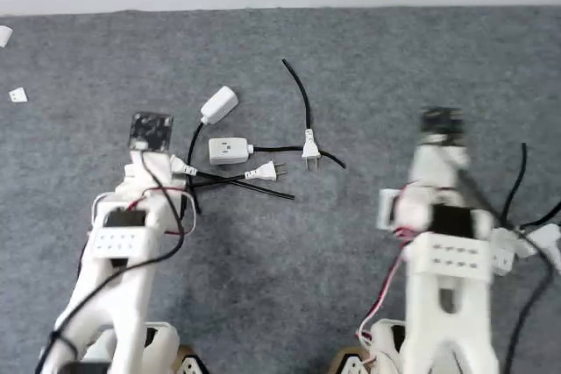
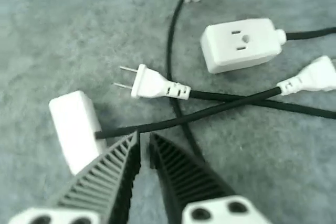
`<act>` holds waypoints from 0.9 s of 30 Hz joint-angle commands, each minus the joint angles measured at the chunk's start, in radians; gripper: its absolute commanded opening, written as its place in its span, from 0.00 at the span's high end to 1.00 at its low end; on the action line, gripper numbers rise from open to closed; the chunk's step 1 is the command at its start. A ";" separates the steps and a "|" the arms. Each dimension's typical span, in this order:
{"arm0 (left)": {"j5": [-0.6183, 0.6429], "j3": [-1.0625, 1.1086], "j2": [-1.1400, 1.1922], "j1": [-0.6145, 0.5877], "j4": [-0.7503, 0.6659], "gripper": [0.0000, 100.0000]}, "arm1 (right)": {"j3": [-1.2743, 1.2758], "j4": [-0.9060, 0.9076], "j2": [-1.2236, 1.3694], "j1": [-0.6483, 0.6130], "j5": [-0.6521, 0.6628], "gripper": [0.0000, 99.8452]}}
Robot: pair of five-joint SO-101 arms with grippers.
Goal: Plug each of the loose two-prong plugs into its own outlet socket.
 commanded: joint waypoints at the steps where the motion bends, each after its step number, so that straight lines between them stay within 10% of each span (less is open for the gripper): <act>1: -0.020 -0.182 0.195 0.015 0.034 0.99 | 0.155 -0.249 -0.031 -0.105 -0.026 0.96; 20: 0.117 -0.978 0.778 0.064 0.204 0.85 | 0.152 -0.398 0.165 -0.140 -0.012 0.96; 27: -0.091 -1.234 0.965 0.063 0.209 0.86 | 0.023 -0.344 0.348 -0.128 -0.012 0.96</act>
